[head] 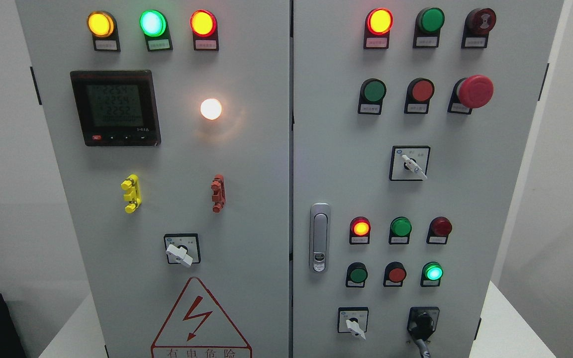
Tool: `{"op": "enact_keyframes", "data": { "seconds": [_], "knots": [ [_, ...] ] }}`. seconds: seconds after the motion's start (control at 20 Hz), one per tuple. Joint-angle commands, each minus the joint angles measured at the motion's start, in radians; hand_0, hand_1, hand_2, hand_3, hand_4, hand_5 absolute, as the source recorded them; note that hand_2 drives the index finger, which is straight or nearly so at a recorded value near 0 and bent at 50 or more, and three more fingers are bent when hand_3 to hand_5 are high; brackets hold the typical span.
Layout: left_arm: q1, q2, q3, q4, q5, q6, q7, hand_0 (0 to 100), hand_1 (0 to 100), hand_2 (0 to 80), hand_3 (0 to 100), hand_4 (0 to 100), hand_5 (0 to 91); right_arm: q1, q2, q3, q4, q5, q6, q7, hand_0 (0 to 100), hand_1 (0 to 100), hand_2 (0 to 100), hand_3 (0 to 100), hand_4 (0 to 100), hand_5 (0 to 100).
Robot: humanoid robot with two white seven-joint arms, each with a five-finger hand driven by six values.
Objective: Trip black knob to open circuit
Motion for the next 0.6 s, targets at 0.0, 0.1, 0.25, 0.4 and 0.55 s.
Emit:
{"op": "enact_keyframes", "data": {
  "seconds": [0.0, 0.1, 0.25, 0.4, 0.55],
  "knots": [
    [-0.003, 0.000, 0.001, 0.000, 0.002, -0.002, 0.000, 12, 39, 0.0, 0, 0, 0.0, -0.024, -0.004, 0.020, -0.056, 0.003, -0.029, 0.039, 0, 6, 7, 100, 100, 100],
    [-0.002, 0.000, 0.001, 0.000, 0.002, -0.002, 0.000, 12, 39, 0.0, 0, 0, 0.0, -0.024, -0.004, 0.018, -0.056, 0.003, -0.029, 0.039, 0, 6, 7, 100, 100, 100],
    [-0.002, 0.000, 0.001, 0.000, 0.002, -0.002, 0.000, 12, 39, 0.0, 0, 0, 0.0, -0.024, -0.004, 0.006, -0.056, 0.003, -0.029, 0.039, 0, 6, 7, 100, 100, 100],
    [-0.002, 0.000, 0.001, 0.000, 0.002, -0.002, 0.000, 12, 39, 0.0, 0, 0, 0.0, -0.021, -0.007, 0.000, -0.056, 0.001, -0.029, 0.039, 0, 6, 7, 100, 100, 100],
    [-0.002, 0.000, 0.001, 0.000, 0.002, -0.001, 0.000, 12, 39, 0.0, 0, 0, 0.0, -0.019, -0.007, -0.003, -0.056, -0.008, -0.029, 0.039, 0, 6, 7, 100, 100, 100]
  ]
}}
